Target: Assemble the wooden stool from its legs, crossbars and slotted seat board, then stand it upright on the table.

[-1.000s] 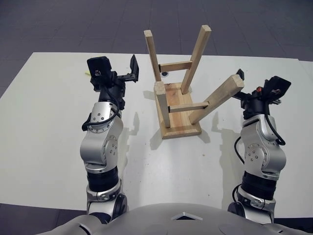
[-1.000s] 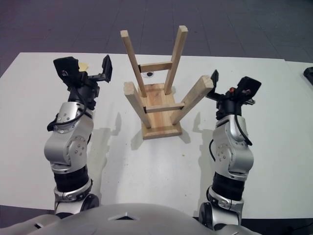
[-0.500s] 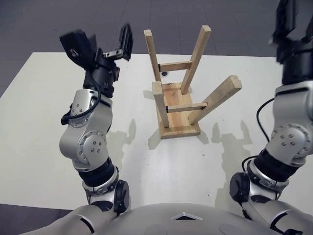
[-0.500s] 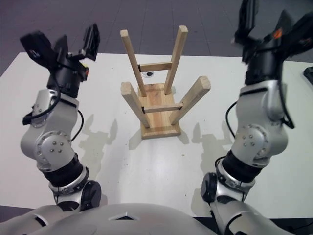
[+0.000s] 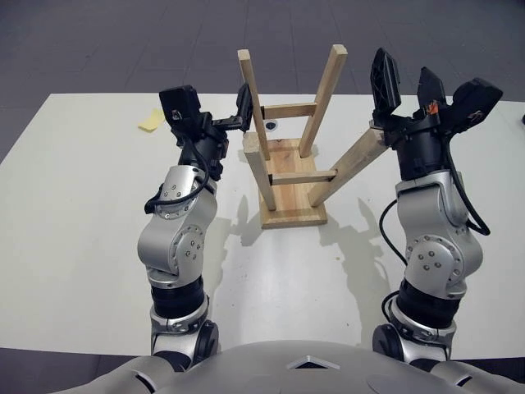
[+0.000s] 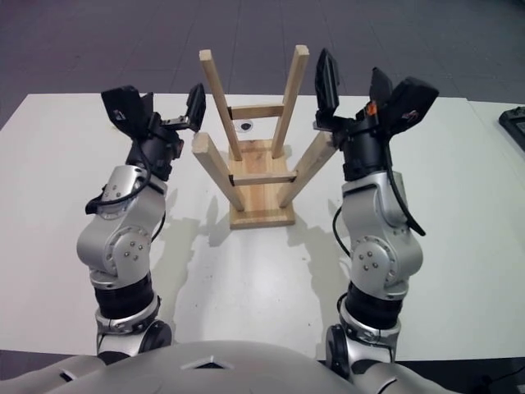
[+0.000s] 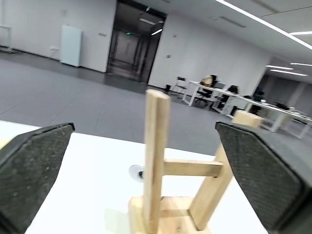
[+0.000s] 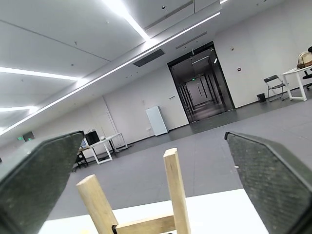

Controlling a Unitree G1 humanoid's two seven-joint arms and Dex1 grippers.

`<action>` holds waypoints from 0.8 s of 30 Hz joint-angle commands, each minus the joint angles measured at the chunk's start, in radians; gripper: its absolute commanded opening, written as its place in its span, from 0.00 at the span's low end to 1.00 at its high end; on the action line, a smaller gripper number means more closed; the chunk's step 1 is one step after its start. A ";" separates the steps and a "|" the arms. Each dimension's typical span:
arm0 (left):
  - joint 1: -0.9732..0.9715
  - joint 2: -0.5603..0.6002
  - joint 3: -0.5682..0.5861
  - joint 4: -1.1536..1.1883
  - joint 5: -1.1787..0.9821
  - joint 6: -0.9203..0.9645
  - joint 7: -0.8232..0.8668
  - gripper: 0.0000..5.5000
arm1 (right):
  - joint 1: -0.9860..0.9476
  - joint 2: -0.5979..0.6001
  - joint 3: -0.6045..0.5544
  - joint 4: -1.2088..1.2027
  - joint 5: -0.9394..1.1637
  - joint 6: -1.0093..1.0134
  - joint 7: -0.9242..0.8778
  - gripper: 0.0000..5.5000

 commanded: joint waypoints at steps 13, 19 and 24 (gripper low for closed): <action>-0.108 -0.005 0.099 0.274 0.156 -0.272 0.126 0.98 | -0.089 0.089 -0.011 0.216 -0.107 -0.135 -0.056 0.98; 0.029 0.027 0.187 0.111 0.155 -0.167 0.154 0.98 | -0.068 -0.056 -0.242 0.207 -0.201 -0.064 -0.258 0.98; 0.109 0.094 -0.087 -0.056 0.194 -0.075 0.003 0.98 | 0.052 -0.045 0.060 0.087 -0.270 0.028 -0.137 0.98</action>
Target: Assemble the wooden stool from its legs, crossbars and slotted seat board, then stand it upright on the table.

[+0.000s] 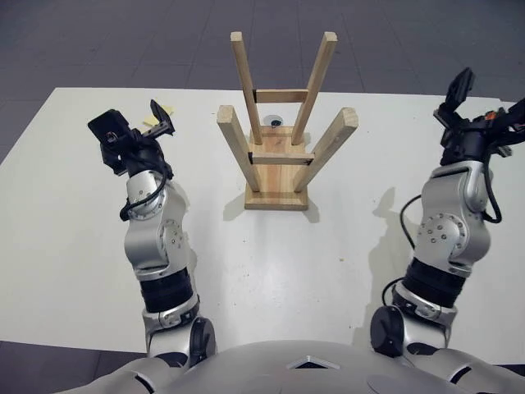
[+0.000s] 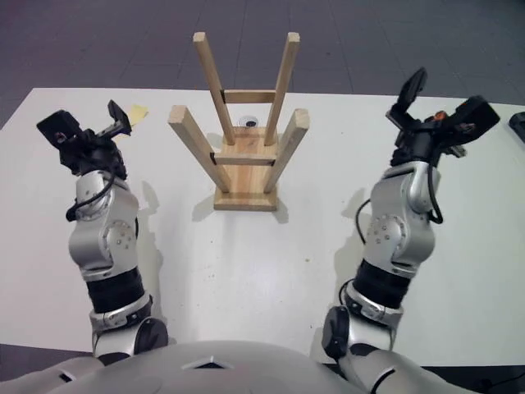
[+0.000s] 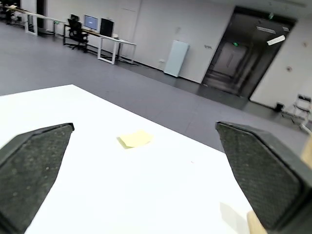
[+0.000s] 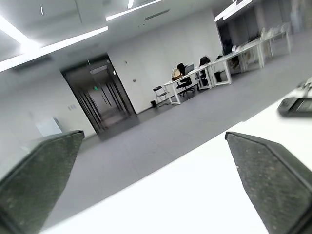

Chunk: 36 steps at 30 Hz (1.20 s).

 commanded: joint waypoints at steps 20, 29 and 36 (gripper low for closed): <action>0.026 -0.111 0.049 0.067 0.027 0.069 0.082 0.98 | 0.026 0.109 0.111 -0.454 0.147 0.209 0.056 0.98; -0.016 -0.108 0.024 0.149 0.006 0.001 0.095 0.98 | 0.118 0.140 0.223 -0.389 0.301 0.404 0.048 0.90; -0.022 -0.096 0.031 0.169 -0.003 -0.012 0.107 0.98 | 0.143 0.160 0.203 -0.363 0.307 0.420 0.029 0.71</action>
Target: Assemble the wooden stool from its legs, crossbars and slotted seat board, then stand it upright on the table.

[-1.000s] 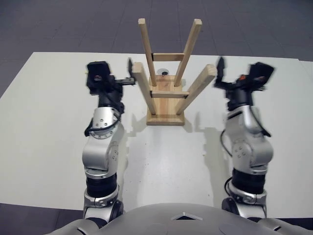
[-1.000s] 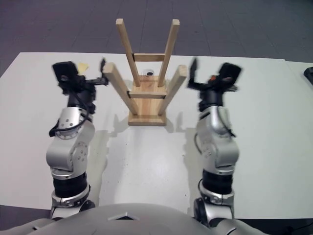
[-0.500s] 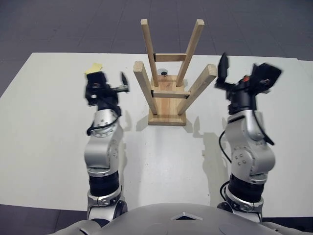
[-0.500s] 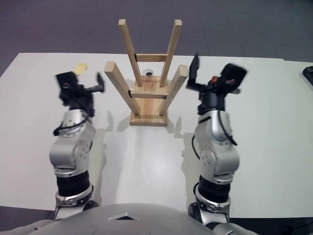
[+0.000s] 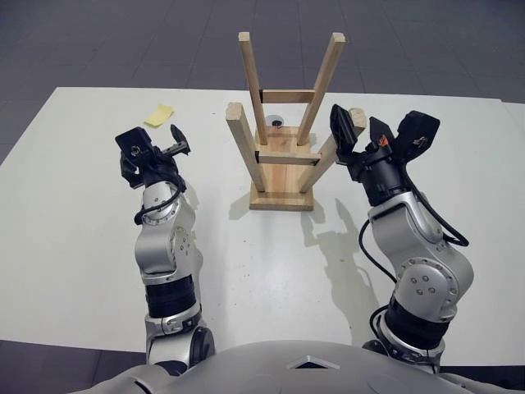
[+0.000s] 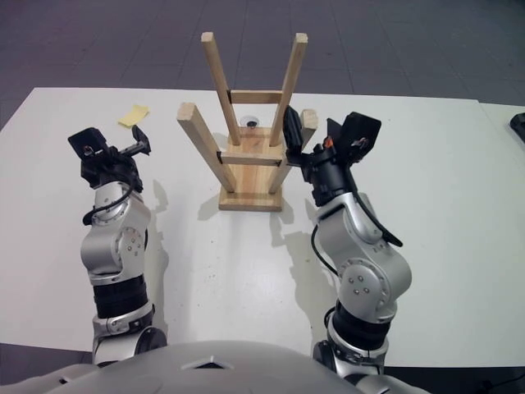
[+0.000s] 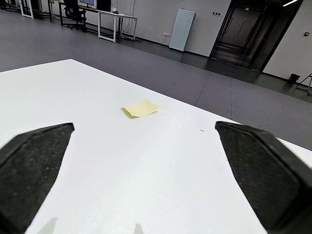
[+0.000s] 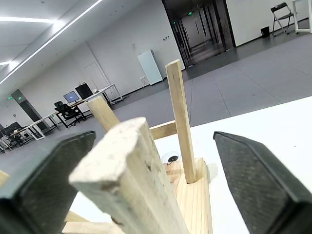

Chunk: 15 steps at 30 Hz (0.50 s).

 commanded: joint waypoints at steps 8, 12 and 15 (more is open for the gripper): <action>-0.002 -0.044 -0.004 0.020 -0.001 -0.008 0.019 0.98 | 0.020 0.051 -0.054 0.021 0.075 0.024 -0.036 0.46; 0.003 -0.043 -0.006 0.020 0.003 -0.006 0.024 0.98 | 0.022 0.081 -0.089 0.036 0.148 0.022 -0.057 0.35; 0.005 -0.044 -0.008 0.026 0.004 -0.006 0.028 0.98 | 0.033 0.129 -0.152 0.081 0.278 0.009 -0.117 0.29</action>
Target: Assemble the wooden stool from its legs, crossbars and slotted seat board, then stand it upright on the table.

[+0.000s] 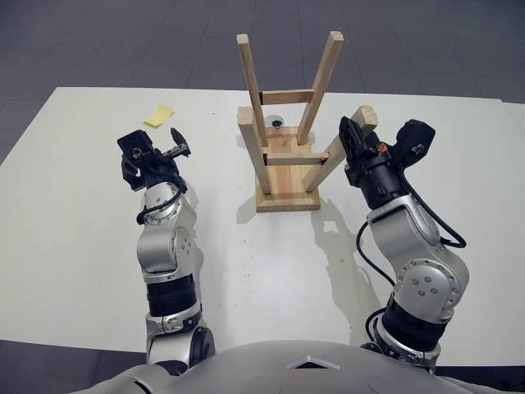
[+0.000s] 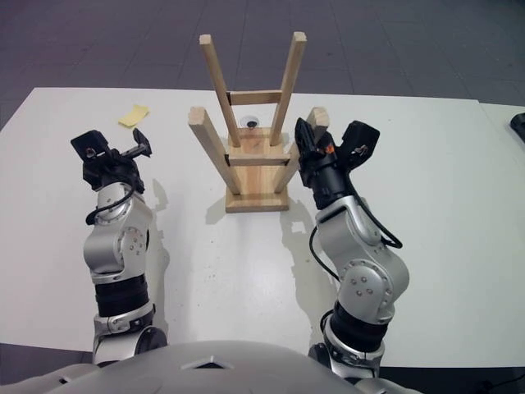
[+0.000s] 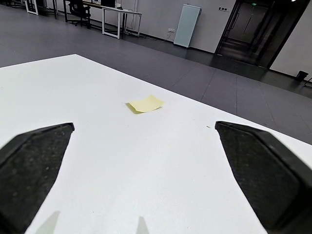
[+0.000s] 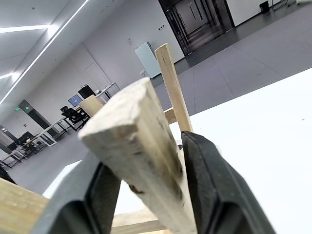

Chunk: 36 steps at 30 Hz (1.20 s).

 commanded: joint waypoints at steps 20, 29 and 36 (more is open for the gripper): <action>-0.054 -0.019 0.003 0.063 -0.027 0.053 -0.026 0.98 | 0.084 0.076 -0.216 0.712 0.718 -0.352 -0.436 0.30; -0.099 -0.001 0.022 0.091 -0.048 0.081 -0.067 0.98 | 0.134 0.066 -0.199 0.689 0.762 -0.351 -0.389 0.56; -0.086 -0.019 0.034 0.077 -0.049 0.071 -0.062 0.98 | 0.249 -0.051 -0.129 0.482 0.878 -0.197 -0.385 0.70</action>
